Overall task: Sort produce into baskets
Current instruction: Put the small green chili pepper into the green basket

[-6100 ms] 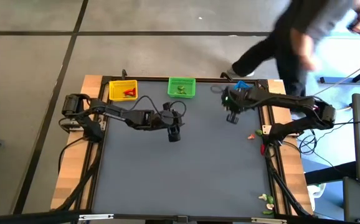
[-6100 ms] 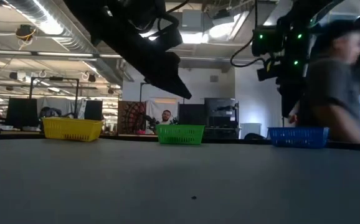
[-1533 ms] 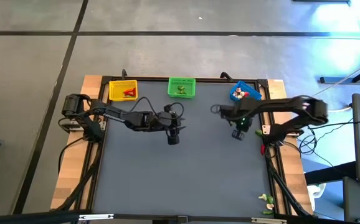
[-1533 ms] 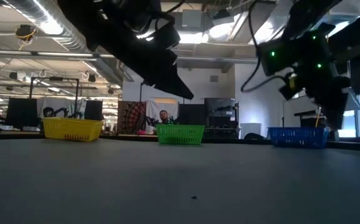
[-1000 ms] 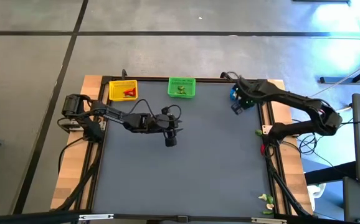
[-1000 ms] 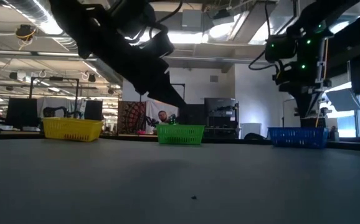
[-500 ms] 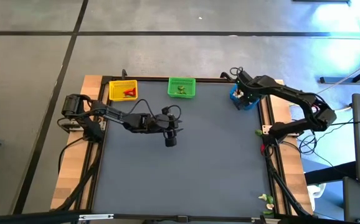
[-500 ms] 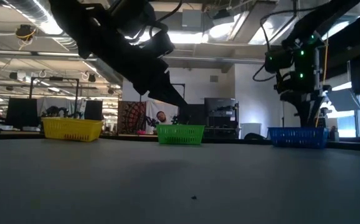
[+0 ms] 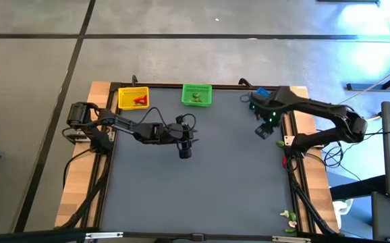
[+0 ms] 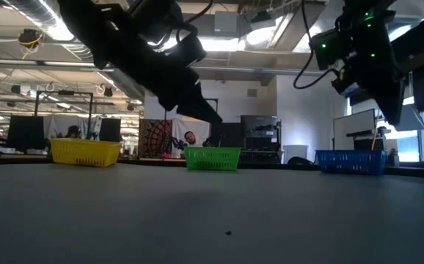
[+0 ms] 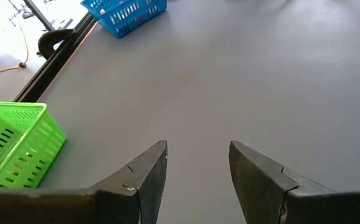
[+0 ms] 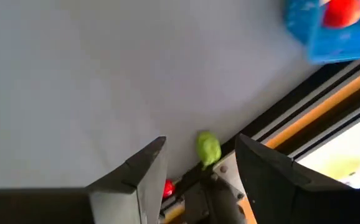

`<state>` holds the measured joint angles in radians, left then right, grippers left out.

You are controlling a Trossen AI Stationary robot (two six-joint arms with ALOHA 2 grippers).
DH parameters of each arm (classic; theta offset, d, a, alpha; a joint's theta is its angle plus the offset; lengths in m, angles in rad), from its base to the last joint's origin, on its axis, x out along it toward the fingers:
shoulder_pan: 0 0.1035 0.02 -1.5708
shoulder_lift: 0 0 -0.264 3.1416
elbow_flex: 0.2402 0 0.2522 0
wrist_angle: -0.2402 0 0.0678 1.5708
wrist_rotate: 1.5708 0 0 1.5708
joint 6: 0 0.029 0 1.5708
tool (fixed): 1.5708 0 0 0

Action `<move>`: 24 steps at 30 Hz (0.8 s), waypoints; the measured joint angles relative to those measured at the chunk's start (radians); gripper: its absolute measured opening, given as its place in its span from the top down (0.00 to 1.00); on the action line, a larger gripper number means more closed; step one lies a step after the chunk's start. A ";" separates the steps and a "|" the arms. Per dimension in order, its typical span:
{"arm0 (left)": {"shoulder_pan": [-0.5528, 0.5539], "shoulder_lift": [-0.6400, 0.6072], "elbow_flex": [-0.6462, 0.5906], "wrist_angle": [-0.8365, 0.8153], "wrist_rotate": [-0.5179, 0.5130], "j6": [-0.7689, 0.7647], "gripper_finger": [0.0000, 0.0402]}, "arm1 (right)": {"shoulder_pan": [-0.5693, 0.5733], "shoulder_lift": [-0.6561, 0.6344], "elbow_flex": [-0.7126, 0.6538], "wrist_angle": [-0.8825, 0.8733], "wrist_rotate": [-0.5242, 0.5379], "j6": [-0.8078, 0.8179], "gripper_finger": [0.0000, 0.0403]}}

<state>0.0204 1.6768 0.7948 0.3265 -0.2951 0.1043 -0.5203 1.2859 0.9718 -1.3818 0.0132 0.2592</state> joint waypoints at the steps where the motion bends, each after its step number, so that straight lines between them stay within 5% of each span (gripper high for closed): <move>1: 0.000 0.000 0.000 0.004 0.000 0.000 0.58 | 0.027 0.002 -0.011 0.000 0.000 0.014 0.53; 12: 0.000 0.000 0.000 0.007 0.000 0.003 0.58 | 0.114 0.045 -0.187 0.016 -0.018 0.080 0.53; 24: -0.001 0.000 0.001 0.006 0.000 -0.002 0.58 | 0.114 0.281 -0.210 0.055 0.030 0.013 0.56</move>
<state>0.0194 1.6764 0.7956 0.3326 -0.2951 0.1027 -0.4061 1.5674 0.7621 -1.3268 0.0430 0.2720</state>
